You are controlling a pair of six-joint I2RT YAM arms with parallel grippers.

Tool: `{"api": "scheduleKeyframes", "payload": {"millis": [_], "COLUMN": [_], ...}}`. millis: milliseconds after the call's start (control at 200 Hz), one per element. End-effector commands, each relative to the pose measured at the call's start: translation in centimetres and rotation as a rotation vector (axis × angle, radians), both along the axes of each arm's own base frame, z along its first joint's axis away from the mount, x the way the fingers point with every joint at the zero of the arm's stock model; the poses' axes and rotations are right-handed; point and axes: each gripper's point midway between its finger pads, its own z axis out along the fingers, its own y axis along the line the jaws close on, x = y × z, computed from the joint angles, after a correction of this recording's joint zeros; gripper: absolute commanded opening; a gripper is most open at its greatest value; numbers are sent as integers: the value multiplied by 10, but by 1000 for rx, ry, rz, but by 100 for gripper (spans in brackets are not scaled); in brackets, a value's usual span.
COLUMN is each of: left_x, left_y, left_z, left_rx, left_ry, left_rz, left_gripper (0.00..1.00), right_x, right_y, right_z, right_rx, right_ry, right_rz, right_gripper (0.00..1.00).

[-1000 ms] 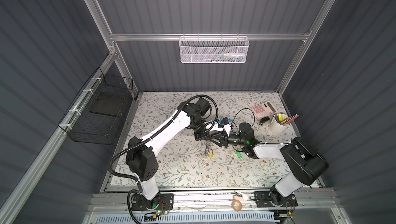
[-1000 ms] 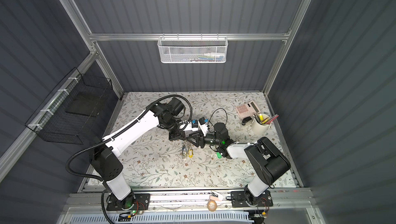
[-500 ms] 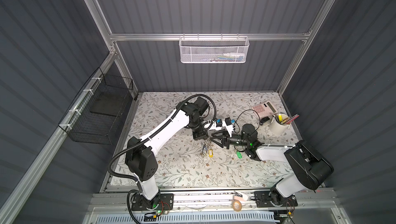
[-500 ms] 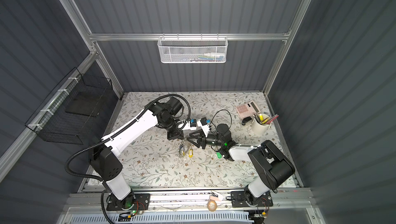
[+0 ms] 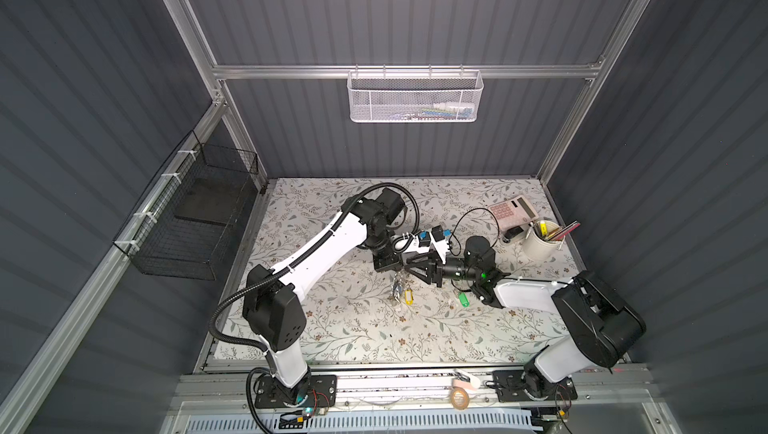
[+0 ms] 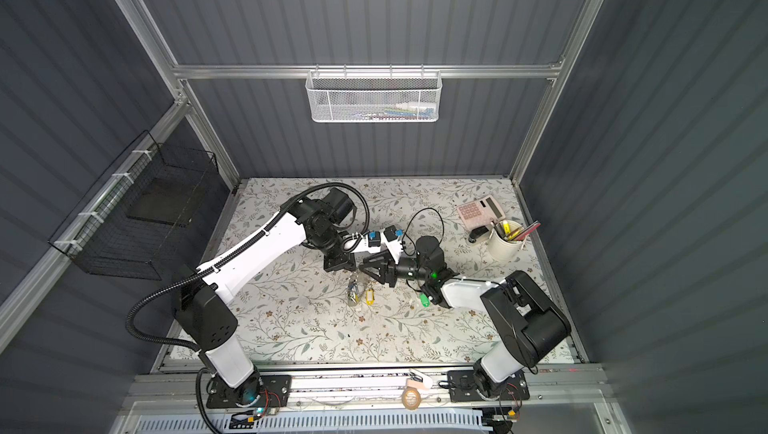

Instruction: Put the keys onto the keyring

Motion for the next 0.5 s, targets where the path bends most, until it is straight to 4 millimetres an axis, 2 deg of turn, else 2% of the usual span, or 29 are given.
{"api": "scheduleKeyframes", "payload": {"millis": [0,495], "left_x": [-3,-2], "left_y": [-1,-1], "left_z": [12,11], "left_rx": [-29,-23], "left_ry": [6,6], "left_rz": [-15,-13], "left_gripper": [0,0], "right_x": [-4,-15], "right_y": [7,16], "right_z": [3,2], "right_rx": [5,7], "right_ry": [-14,-17], "right_rz": [41,107], "right_gripper": [38,34]}}
